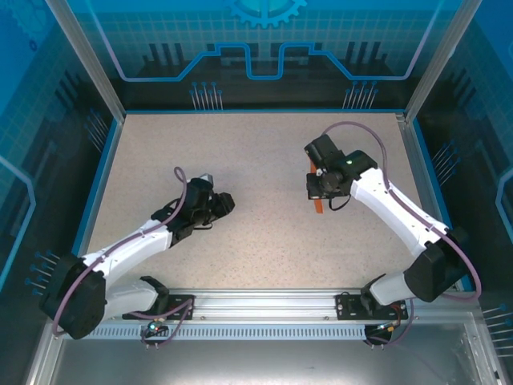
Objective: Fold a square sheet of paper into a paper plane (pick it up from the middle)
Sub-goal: Turn over the paper at the center of the table.
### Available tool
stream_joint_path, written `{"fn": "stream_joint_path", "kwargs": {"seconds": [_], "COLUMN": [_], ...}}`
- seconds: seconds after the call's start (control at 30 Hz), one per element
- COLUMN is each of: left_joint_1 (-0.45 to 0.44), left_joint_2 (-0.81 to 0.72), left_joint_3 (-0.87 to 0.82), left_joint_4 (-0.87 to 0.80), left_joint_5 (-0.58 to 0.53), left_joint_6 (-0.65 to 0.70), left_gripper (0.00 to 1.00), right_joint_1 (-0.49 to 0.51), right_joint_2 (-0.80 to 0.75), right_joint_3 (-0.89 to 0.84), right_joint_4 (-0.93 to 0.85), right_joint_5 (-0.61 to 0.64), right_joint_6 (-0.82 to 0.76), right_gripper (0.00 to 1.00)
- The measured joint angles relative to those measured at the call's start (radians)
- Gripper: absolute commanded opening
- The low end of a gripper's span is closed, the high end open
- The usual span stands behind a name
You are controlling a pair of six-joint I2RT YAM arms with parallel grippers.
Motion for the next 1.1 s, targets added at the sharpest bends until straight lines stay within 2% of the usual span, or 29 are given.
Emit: {"fn": "stream_joint_path", "kwargs": {"seconds": [0.13,0.23,0.4,0.47,0.57,0.6,0.73,0.87,1.0,1.1], "left_joint_1": [0.002,0.003,0.004,0.005,0.009,0.010,0.013,0.016,0.017,0.017], "left_joint_2": [-0.070,-0.113,-0.190,-0.219,-0.245,-0.249,-0.256,-0.251,-0.210,-0.166], "left_joint_3": [-0.034,-0.047,-0.060,-0.069,-0.073,-0.073,-0.073,-0.073,-0.073,-0.072], "left_joint_4": [-0.035,-0.072,-0.129,-0.145,-0.166,-0.172,-0.188,-0.188,-0.183,-0.167], "left_joint_5": [-0.074,-0.122,-0.184,-0.196,-0.207,-0.211,-0.214,-0.207,-0.171,-0.129], "left_joint_6": [-0.029,-0.045,-0.048,-0.050,-0.050,-0.050,-0.050,-0.044,-0.038,-0.034], "left_gripper": [0.37,0.38,0.42,0.42,0.43,0.43,0.45,0.46,0.47,0.48], "right_joint_1": [0.078,0.124,0.203,0.233,0.264,0.269,0.263,0.213,0.085,0.000], "right_joint_2": [0.119,0.264,0.515,0.594,0.663,0.671,0.644,0.485,0.289,0.235], "right_joint_3": [0.060,0.086,0.185,0.240,0.299,0.309,0.286,0.104,-0.110,-0.224], "right_joint_4": [-0.116,-0.149,-0.167,-0.166,-0.148,-0.135,-0.024,0.168,0.380,0.517], "right_joint_5": [0.114,0.134,0.112,0.090,0.035,0.010,-0.135,-0.310,-0.500,-0.603], "right_joint_6": [0.048,0.083,0.123,0.130,0.132,0.130,0.103,0.086,0.077,0.072], "right_gripper": [0.06,0.06,0.07,0.14,0.17,0.23,0.38,0.45,0.36,0.26]}}
